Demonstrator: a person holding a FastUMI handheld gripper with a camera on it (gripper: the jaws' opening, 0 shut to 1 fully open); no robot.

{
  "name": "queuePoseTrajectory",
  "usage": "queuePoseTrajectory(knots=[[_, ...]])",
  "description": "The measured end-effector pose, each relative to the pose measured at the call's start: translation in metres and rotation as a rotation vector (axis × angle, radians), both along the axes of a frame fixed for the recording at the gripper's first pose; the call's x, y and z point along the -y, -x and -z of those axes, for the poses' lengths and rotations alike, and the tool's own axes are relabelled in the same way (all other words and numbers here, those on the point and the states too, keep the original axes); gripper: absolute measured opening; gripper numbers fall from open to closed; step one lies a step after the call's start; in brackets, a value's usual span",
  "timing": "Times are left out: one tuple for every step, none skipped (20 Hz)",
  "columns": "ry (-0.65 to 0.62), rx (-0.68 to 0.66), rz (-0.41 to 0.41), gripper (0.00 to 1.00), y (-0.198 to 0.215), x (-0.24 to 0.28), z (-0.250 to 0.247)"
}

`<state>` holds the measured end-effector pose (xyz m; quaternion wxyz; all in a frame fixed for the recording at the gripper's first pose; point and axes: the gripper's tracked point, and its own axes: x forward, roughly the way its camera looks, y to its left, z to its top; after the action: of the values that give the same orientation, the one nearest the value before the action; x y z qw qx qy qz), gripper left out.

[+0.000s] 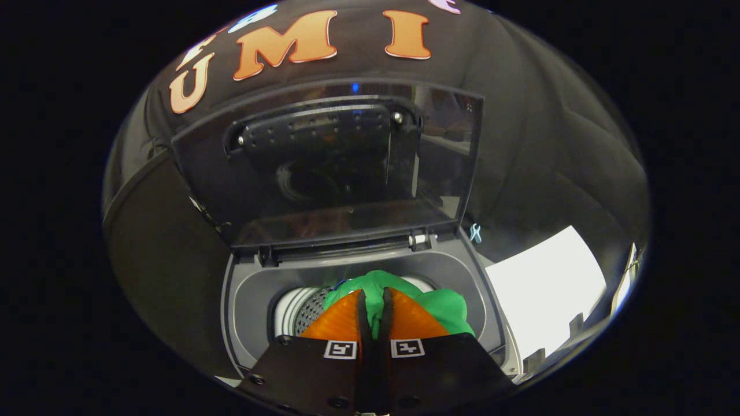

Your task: Put the clothes into the washing machine and then close the washing machine lid.

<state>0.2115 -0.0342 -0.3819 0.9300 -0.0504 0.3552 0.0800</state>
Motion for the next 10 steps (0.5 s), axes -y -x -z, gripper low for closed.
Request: queuePoseTrajectory(knots=[[0.001, -0.015, 0.004, 0.08, -0.001, 0.000, 0.010], [0.004, -0.030, 0.010, 0.08, -0.002, 0.000, 0.018], [0.005, -0.050, 0.018, 0.08, -0.002, 0.001, 0.027], [0.003, -0.072, 0.030, 0.08, -0.002, 0.003, 0.037], [-0.008, -0.093, 0.049, 0.08, -0.002, 0.003, 0.045], [-0.016, -0.111, 0.064, 0.08, -0.002, 0.001, 0.052], [-0.016, -0.133, 0.078, 0.08, -0.002, 0.002, 0.061], [-0.018, -0.153, 0.088, 0.08, -0.002, 0.002, 0.067], [-0.020, -0.167, 0.095, 0.08, -0.003, 0.001, 0.072], [-0.019, -0.179, 0.101, 0.08, -0.004, 0.001, 0.076]])
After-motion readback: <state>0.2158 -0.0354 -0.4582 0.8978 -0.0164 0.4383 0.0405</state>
